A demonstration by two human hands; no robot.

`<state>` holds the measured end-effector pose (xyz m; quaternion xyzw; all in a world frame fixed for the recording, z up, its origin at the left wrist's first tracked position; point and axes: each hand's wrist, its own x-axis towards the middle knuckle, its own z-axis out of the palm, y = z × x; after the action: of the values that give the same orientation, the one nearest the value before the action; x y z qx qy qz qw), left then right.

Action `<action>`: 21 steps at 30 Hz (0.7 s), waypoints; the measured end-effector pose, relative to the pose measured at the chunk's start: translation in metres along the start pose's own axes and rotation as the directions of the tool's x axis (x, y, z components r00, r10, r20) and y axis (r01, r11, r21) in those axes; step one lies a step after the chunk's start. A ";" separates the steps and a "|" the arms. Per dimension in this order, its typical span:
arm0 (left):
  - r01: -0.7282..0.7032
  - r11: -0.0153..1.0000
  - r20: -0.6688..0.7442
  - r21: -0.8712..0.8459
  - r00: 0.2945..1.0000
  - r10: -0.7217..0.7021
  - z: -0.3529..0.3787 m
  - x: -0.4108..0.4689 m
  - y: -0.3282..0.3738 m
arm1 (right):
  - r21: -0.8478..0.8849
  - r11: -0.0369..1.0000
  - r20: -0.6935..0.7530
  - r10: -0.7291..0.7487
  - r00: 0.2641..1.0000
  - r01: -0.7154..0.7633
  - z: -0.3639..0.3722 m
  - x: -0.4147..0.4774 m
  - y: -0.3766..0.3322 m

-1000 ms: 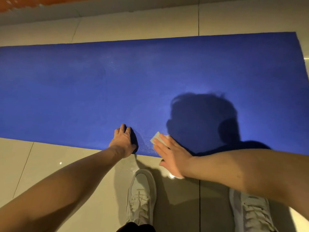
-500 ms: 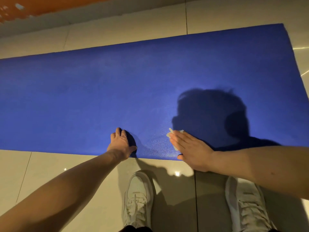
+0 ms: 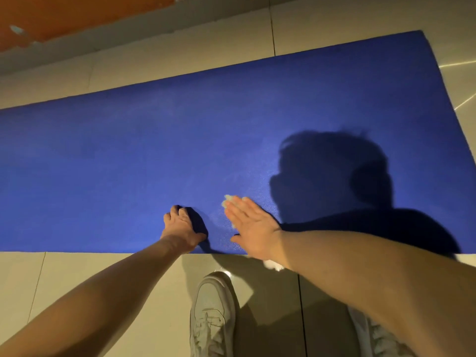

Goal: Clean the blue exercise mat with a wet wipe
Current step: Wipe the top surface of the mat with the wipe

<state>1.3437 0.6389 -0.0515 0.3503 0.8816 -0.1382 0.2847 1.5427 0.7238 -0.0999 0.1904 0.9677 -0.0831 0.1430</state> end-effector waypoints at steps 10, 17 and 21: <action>-0.035 0.999 -0.055 -0.026 0.998 0.034 -0.004 0.009 0.001 | 0.232 0.928 0.055 0.288 0.956 -0.293 -0.008 0.019 -0.035; -0.072 0.994 -0.089 -0.078 0.994 0.065 -0.012 0.017 0.012 | 0.072 0.989 -0.007 0.127 0.992 -0.127 -0.011 0.043 0.001; -0.094 0.993 -0.088 -0.070 0.992 0.088 -0.020 0.024 0.020 | 0.230 0.834 0.015 0.512 0.859 -0.502 -0.019 0.039 0.038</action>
<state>1.3357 0.6750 -0.0511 0.3847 0.8805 -0.0772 0.2659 1.5188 0.7763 -0.0980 0.4568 0.8699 -0.1470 0.1143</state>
